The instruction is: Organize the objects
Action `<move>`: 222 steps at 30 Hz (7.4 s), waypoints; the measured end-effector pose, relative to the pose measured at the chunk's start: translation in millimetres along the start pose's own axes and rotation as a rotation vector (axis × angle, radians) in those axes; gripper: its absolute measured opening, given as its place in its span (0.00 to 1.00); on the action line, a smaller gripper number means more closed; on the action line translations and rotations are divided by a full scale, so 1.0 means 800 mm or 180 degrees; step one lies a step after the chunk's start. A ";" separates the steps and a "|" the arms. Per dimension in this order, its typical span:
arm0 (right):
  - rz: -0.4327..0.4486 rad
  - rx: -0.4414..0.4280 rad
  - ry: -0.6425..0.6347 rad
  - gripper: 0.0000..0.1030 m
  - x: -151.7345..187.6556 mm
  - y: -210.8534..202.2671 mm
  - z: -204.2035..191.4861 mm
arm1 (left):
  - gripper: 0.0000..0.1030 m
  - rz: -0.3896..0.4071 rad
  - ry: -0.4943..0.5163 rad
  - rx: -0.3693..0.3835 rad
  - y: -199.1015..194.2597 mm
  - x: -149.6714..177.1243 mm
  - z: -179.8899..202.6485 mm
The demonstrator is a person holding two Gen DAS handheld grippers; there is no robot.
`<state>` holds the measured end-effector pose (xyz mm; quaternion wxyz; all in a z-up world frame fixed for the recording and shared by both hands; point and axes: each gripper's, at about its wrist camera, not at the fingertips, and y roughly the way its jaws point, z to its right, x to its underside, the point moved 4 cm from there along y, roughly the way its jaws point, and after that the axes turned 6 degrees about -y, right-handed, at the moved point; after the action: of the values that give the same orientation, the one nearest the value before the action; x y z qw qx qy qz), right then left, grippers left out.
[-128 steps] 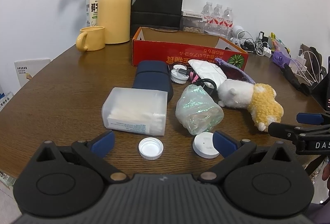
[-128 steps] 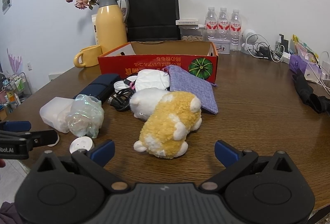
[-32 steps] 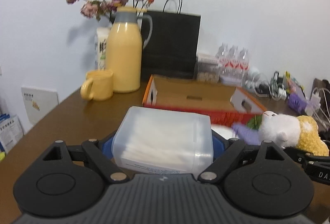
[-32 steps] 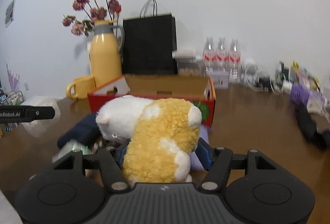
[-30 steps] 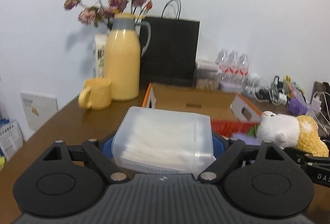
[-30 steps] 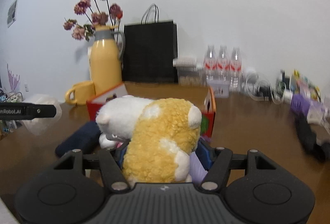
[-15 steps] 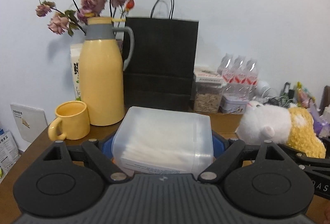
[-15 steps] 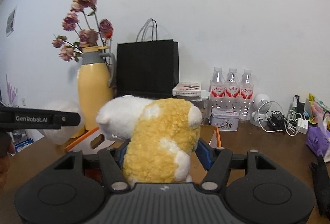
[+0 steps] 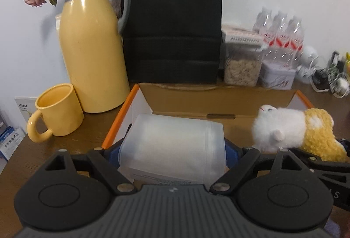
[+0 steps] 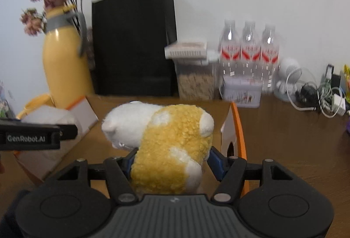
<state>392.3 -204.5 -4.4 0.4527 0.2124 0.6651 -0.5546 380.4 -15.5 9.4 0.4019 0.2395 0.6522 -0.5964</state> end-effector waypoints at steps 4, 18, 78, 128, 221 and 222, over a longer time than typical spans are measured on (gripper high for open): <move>-0.0155 0.0042 -0.0113 0.62 0.007 0.014 -0.003 | 0.85 -0.0104 0.0054 -0.0088 0.022 0.009 0.002; -0.0137 0.0111 -0.0311 1.00 0.004 0.000 -0.016 | 1.00 0.0048 0.0012 -0.0052 0.005 0.010 -0.008; 0.0103 -0.0481 -0.0632 1.00 0.202 -0.316 -0.188 | 1.00 0.0043 -0.0089 0.0200 -0.310 0.259 -0.193; 0.0117 -0.0482 -0.0405 0.37 0.243 -0.313 -0.150 | 0.28 -0.0031 0.0073 0.0498 -0.291 0.292 -0.142; 0.0652 0.0173 -0.0183 1.00 0.000 -0.094 -0.045 | 1.00 0.0728 -0.0128 0.0697 -0.093 0.009 0.004; 0.0677 0.0173 -0.0187 1.00 0.000 -0.098 -0.045 | 1.00 0.0767 -0.0128 0.0696 -0.099 0.008 0.002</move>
<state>317.9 -194.1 37.7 0.5224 0.2776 0.6100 -0.5272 314.5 -32.2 51.0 0.4550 0.3463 0.5419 -0.6160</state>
